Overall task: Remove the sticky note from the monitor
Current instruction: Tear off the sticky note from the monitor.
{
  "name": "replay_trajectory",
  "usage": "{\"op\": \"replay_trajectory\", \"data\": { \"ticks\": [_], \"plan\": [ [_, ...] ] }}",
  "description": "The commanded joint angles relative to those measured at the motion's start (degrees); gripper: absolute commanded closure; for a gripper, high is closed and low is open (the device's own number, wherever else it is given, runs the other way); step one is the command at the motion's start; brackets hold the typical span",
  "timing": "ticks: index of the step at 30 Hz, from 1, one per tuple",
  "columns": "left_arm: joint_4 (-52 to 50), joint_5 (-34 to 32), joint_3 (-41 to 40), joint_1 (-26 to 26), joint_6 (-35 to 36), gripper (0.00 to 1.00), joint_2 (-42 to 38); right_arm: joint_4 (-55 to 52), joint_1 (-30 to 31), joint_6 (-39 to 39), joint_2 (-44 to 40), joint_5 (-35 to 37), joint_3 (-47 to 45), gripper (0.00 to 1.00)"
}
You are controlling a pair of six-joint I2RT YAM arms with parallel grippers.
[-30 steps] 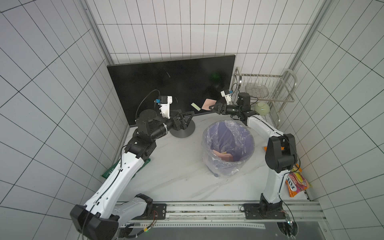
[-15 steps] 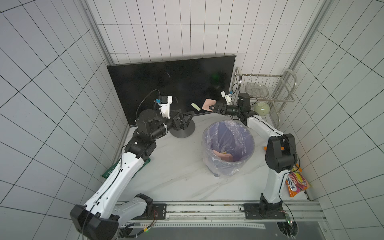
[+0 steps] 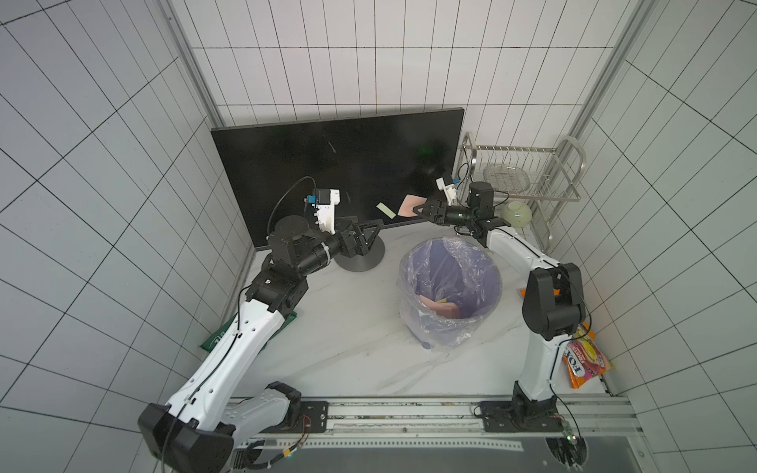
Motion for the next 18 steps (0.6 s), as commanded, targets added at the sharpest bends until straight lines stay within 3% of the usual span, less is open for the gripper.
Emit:
{"op": "replay_trajectory", "data": {
  "ticks": [1,10,18],
  "plan": [
    [-0.3,0.7,1.5,0.3,0.6,0.01,0.1,-0.6,0.1,0.2,2.0,0.0,2.3,0.42],
    [-0.4,0.9,1.8,0.2,0.6,0.01,0.3,-5.2,0.2,-1.2,3.2,1.2,4.5,0.44],
    [-0.6,0.9,1.8,0.2,0.7,0.01,0.3,-5.7,0.1,-0.3,4.3,1.5,5.4,0.61]
  ]
}}
